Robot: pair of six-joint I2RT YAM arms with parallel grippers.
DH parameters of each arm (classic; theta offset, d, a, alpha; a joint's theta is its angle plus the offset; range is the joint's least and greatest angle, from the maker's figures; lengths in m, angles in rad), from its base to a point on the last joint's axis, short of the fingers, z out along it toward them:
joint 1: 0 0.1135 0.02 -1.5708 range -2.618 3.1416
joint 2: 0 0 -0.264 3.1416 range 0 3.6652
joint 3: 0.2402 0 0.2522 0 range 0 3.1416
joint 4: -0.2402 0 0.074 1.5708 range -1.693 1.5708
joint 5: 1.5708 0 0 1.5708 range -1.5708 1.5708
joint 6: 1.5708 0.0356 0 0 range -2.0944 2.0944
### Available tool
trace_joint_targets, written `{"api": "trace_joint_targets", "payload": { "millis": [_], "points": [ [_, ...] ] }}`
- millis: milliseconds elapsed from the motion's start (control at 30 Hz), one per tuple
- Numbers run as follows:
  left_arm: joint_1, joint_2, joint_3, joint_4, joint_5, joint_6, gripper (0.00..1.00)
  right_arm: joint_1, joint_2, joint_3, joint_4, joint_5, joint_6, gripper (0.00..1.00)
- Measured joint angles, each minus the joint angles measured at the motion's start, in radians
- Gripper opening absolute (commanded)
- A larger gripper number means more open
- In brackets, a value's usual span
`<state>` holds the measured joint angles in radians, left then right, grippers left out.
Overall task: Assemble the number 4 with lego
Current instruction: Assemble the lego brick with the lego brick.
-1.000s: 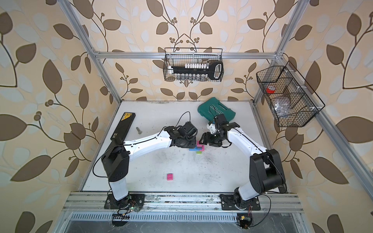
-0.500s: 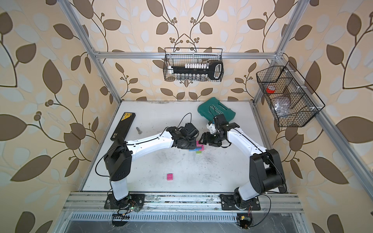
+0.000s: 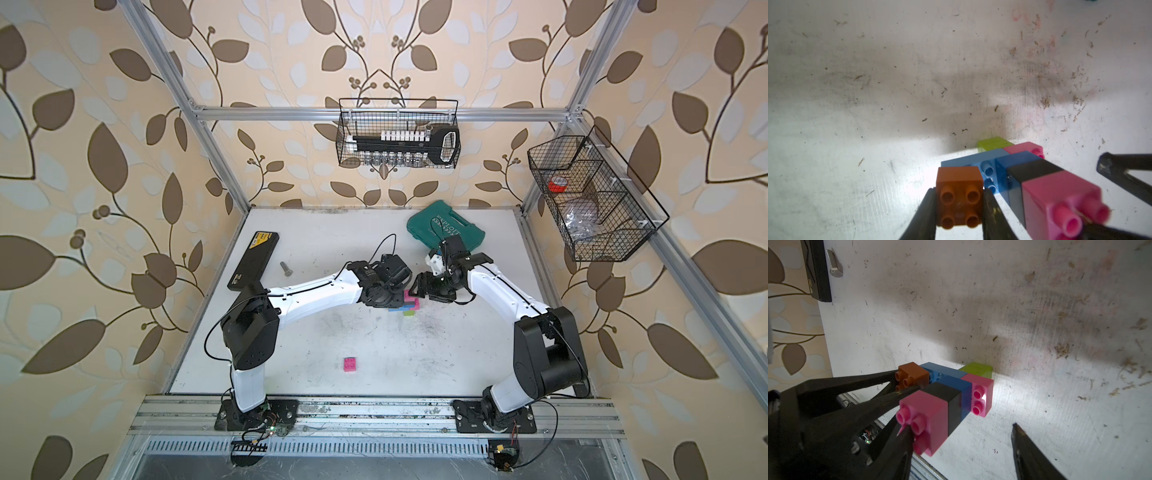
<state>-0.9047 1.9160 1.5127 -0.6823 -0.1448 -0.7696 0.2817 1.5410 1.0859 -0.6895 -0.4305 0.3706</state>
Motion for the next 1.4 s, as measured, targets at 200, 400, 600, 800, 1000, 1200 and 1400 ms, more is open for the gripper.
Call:
{"api": "trace_joint_targets", "payload": {
  "millis": [200, 400, 600, 800, 1000, 1200, 1400],
  "points": [
    [0.0, 0.006, 0.013, -0.011, -0.015, -0.032, 0.0, 0.001, 0.0, -0.001, 0.003, 0.0, 0.006, 0.68],
    [-0.008, 0.008, 0.04, -0.027, -0.016, -0.056, 0.0, 0.001, 0.0, -0.001, 0.003, 0.0, 0.008, 0.68],
    [-0.02, 0.01, 0.055, -0.043, -0.017, -0.069, 0.0, 0.002, 0.0, -0.001, 0.004, 0.0, 0.014, 0.68],
    [-0.026, 0.021, 0.055, -0.063, -0.022, -0.101, 0.0, 0.003, 0.0, -0.004, 0.007, -0.001, 0.014, 0.68],
    [-0.026, 0.031, 0.058, -0.079, -0.035, -0.123, 0.0, 0.003, 0.0, -0.006, 0.014, -0.006, 0.018, 0.68],
    [-0.026, 0.055, 0.084, -0.09, -0.05, -0.129, 0.0, 0.003, 0.0, -0.006, 0.014, -0.007, 0.021, 0.68],
    [-0.026, 0.069, 0.103, -0.101, -0.064, -0.132, 0.0, 0.003, 0.0, -0.007, 0.015, -0.007, 0.022, 0.68]
  ]
}}
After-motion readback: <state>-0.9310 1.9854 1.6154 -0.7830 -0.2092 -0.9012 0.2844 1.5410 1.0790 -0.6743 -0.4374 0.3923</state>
